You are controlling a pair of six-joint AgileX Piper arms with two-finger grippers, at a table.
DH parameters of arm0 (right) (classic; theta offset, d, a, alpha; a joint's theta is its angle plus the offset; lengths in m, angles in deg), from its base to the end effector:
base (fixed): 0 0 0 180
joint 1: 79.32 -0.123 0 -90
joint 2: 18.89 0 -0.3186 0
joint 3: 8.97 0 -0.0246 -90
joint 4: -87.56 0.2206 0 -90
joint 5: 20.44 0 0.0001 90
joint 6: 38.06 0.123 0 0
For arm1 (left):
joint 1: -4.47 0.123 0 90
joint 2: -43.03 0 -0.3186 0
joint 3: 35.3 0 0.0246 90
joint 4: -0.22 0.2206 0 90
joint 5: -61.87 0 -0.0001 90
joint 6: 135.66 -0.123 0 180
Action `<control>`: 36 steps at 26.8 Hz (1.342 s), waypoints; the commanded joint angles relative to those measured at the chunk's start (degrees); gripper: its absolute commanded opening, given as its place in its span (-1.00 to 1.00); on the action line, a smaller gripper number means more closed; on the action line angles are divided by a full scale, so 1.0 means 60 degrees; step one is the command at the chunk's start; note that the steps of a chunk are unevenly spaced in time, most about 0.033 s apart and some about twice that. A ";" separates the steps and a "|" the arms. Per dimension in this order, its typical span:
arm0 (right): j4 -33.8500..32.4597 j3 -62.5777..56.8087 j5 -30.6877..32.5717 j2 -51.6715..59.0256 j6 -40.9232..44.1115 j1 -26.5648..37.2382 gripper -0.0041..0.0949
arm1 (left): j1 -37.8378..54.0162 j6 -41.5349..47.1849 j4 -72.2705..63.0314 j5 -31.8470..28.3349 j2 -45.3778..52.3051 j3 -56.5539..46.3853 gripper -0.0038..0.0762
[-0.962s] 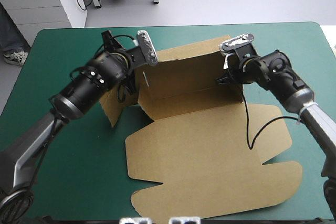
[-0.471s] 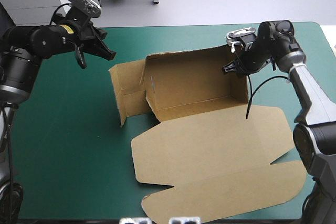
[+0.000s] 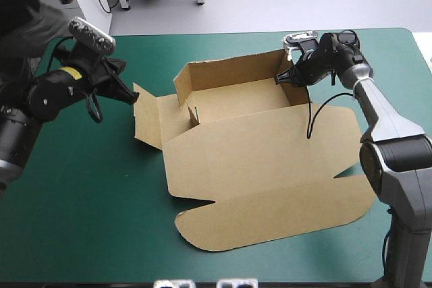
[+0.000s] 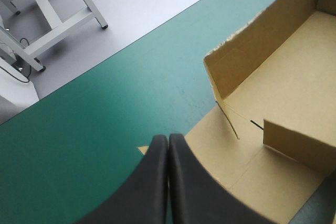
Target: Fold the box
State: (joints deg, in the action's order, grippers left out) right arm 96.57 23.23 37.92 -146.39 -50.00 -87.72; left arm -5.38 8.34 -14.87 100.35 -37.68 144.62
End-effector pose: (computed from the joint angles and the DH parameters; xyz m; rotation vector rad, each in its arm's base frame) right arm 0.4630 0.0850 0.2709 -0.4043 2.6416 0.1856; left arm 0.2618 -0.0657 0.4394 0.6954 1.9365 -0.0142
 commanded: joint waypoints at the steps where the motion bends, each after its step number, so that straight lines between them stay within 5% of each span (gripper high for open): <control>1: -0.0470 -0.0182 0.2216 -0.0002 -0.0141 -0.0023 -0.95 | -0.0004 -0.0005 -0.0334 -0.1947 0.1237 -0.1315 -0.92; 10: -0.0715 -0.1485 0.2231 0.0876 -0.0024 -0.0056 -0.95 | -0.0004 -0.0023 -0.1576 -0.4542 0.3869 -0.5410 -0.92; 23: -0.1048 -0.2411 0.2215 0.1696 -0.0102 -0.0056 -0.91 | -0.0004 -0.0004 -0.2382 -0.4892 0.6098 -0.7561 -0.92; 26: -0.0764 -0.2223 0.2215 0.1696 -0.0596 -0.0056 -0.66 | -0.0004 -0.0004 -0.2382 -0.4794 0.6098 -0.7561 -0.92; 31: -0.0705 -0.1177 0.2215 0.1696 -0.0639 -0.0040 0.14 | -0.0004 -0.0004 -0.2382 -0.4749 0.6098 -0.7561 -0.92; 36: -0.0979 0.0608 0.2215 0.1963 -0.0023 -0.0040 0.21 | -0.0004 -0.0023 -0.2289 -0.4473 0.6098 -0.7561 -0.92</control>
State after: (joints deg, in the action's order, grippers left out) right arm 91.06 22.63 49.97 -139.51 -51.18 -88.18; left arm -5.38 8.28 -27.95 76.18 -1.23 97.63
